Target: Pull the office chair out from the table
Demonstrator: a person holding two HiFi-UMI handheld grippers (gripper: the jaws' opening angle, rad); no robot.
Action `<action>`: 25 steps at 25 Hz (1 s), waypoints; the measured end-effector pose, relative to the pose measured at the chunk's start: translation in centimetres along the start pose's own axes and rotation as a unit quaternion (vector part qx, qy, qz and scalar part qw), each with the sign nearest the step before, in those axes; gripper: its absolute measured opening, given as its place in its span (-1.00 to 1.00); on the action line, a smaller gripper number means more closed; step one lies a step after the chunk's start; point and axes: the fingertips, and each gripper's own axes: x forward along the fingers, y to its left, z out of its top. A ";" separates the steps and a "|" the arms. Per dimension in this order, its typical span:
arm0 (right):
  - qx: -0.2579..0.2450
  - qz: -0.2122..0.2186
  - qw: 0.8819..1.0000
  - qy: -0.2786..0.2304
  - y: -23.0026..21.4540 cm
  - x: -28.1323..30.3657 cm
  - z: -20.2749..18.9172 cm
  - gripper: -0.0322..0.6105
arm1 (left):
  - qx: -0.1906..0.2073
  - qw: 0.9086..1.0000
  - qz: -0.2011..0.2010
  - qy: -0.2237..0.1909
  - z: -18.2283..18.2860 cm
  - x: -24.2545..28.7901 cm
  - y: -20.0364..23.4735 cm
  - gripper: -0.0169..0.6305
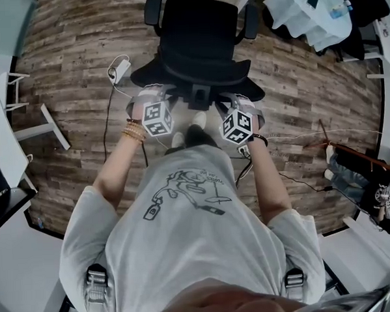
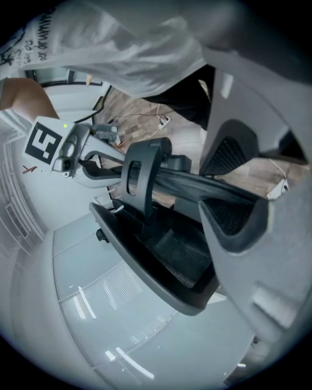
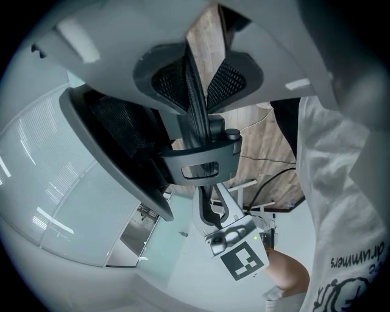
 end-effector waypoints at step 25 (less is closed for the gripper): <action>0.014 -0.011 1.000 -0.004 11.2 -3.9 1.2 -0.57 | 0.013 1.000 -0.016 -0.007 -1.3 -5.4 -9.8 -0.57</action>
